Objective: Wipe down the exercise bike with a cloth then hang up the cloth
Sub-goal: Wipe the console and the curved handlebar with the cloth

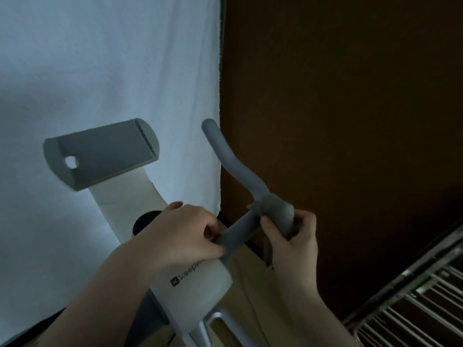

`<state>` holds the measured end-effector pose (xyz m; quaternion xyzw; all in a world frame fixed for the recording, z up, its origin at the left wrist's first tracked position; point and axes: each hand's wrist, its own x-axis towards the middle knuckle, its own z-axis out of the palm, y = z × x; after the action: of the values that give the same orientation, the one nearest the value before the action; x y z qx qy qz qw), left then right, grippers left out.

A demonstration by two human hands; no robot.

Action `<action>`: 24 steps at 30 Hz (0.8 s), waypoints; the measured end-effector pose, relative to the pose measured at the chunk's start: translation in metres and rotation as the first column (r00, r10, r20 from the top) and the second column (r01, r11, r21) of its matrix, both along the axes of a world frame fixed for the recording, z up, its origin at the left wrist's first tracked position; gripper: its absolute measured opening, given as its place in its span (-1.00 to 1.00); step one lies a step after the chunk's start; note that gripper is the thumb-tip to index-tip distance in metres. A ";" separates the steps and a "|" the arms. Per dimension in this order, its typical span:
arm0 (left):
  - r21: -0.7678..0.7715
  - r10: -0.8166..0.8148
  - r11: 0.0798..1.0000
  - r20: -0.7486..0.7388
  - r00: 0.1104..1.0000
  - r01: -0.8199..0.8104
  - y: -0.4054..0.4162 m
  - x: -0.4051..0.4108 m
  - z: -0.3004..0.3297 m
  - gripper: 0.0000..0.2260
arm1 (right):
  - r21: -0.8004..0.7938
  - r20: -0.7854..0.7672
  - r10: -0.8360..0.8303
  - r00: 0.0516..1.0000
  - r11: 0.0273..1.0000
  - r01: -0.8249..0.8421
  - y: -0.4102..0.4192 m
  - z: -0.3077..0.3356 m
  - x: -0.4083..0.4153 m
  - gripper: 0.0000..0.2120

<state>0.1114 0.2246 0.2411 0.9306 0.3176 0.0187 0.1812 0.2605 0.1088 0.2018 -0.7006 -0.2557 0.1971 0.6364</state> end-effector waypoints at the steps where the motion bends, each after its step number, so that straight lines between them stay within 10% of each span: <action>1: -0.020 0.003 1.000 -0.005 1.000 -0.003 -0.001 0.002 0.003 -0.80 | 0.016 -0.110 -0.001 0.994 1.000 0.003 -0.002 -0.002 -0.007 -0.66; 7: -0.126 -0.007 0.992 -0.019 1.000 0.005 0.004 0.039 0.015 -0.83 | 0.121 -0.408 -0.193 0.892 0.957 0.263 0.001 -0.010 -0.022 -0.64; 24: -0.228 0.147 0.969 0.217 0.965 -0.096 0.016 0.066 -0.026 -0.84 | 0.146 -0.282 -0.199 0.939 0.958 0.246 0.046 -0.029 -0.018 -0.84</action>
<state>0.1776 0.2402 0.2149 0.8756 0.3510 0.1040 0.3152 0.2422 0.1544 0.1733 -0.6326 -0.1041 0.1915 0.7432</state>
